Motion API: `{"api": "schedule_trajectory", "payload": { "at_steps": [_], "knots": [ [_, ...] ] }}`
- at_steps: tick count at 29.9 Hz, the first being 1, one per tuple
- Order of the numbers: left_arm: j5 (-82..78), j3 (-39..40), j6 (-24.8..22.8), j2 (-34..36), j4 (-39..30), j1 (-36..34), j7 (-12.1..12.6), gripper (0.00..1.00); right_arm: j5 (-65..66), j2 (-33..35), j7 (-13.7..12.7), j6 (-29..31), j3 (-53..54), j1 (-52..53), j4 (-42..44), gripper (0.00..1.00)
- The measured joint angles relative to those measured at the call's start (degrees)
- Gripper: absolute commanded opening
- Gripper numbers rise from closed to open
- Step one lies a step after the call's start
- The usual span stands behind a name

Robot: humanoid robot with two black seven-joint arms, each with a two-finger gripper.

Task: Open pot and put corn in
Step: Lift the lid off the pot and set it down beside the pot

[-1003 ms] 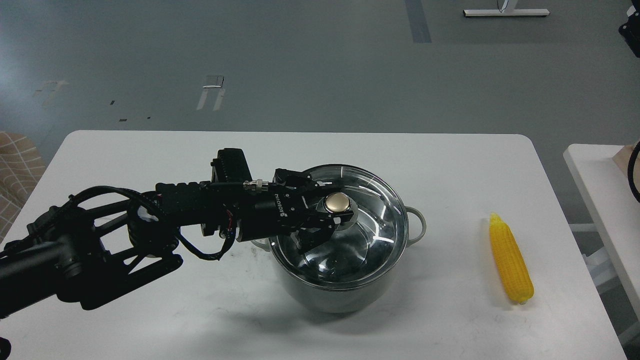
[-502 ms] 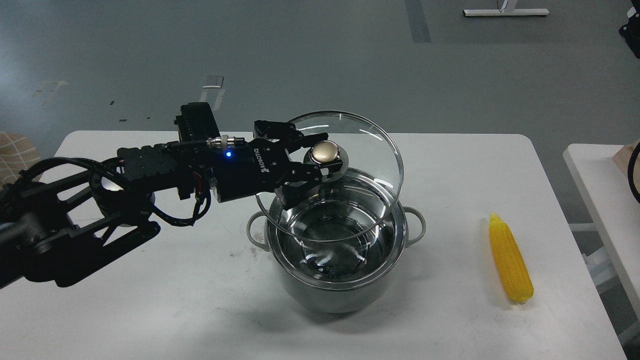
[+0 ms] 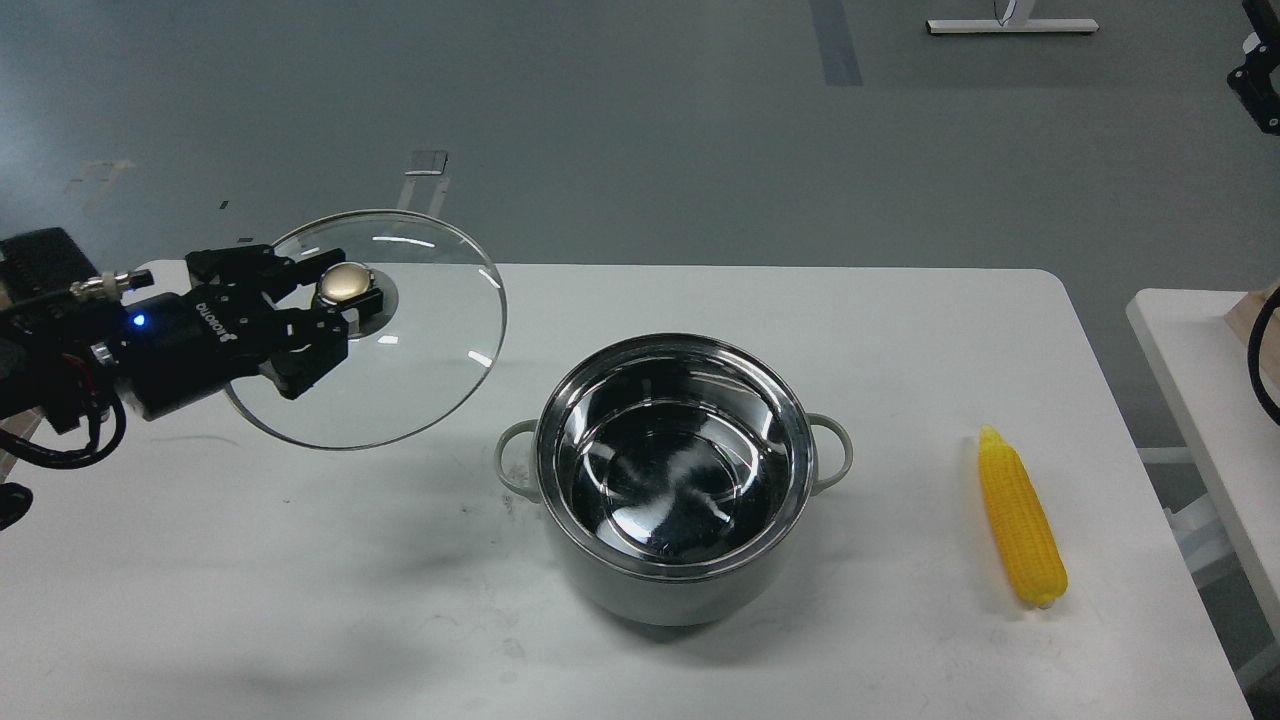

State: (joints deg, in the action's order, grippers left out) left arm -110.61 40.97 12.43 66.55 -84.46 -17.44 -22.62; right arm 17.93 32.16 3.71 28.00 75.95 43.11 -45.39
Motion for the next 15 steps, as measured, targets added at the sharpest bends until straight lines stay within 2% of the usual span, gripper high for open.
{"api": "schedule_trajectory", "payload": {
  "at_steps": [6,15],
  "knots": [
    [3.7,-0.7,1.0,-0.7,9.8,5.6,-0.7,0.31,0.1,-0.5,0.1,0.0,0.0,0.0,-0.1,1.00],
    [4.0,-0.9,2.1,-7.5,20.0,9.9,-1.7,0.33,0.1,-0.6,0.1,0.0,0.0,0.0,-0.1,1.00]
  ]
}}
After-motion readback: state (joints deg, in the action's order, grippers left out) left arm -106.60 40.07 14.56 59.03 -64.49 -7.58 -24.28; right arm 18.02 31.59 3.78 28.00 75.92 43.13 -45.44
